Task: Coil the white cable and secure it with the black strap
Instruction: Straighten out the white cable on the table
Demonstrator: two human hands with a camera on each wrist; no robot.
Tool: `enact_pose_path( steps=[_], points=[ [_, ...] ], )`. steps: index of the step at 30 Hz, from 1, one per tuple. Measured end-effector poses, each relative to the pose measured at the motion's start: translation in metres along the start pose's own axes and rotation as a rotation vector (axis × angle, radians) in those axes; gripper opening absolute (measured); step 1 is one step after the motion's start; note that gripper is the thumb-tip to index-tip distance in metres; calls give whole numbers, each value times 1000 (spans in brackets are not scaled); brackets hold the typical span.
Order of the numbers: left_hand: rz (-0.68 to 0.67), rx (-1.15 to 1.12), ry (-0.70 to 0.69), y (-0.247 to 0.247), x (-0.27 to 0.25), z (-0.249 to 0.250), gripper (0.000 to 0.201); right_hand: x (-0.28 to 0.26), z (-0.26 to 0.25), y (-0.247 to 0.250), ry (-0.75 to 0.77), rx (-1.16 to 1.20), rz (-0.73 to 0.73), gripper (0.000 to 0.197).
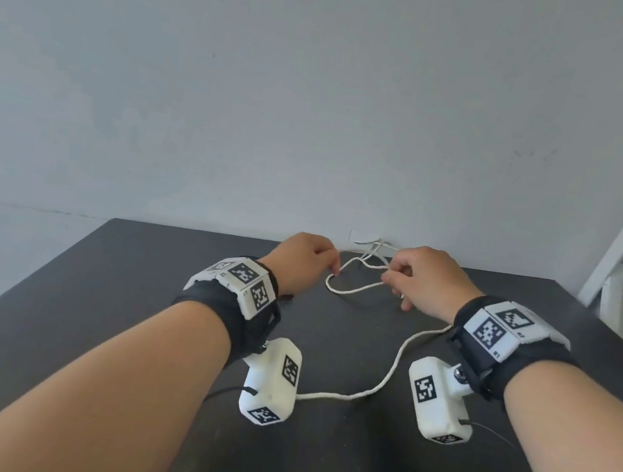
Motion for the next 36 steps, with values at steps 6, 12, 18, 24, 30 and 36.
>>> enact_pose_path(
  steps=[6, 12, 18, 24, 30, 36],
  points=[
    [163, 23, 153, 41, 1, -53, 31, -8, 37, 12, -155, -64, 87, 24],
    [91, 135, 222, 37, 7, -72, 16, 9, 18, 15, -74, 38, 284, 29],
    [60, 40, -52, 28, 18, -4, 37, 29, -24, 27, 88, 145, 253, 19],
    [112, 43, -155, 33, 20, 26, 19, 36, -35, 26, 118, 153, 211, 18],
    [376, -58, 21, 83, 13, -19, 20, 31, 13, 14, -57, -39, 53, 20],
    [363, 160, 229, 105, 9, -70, 22, 24, 34, 16, -153, 169, 138, 18]
  ],
)
Point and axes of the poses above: each hand's wrist, its own x-axis towards the middle knuckle, its own y-axis out of the back of the hand, z = x × y, the point moved 4 cm from there along x, towards the middle knuckle, and after that the axes turned 5 degrees about y, right-handed, at the moved point
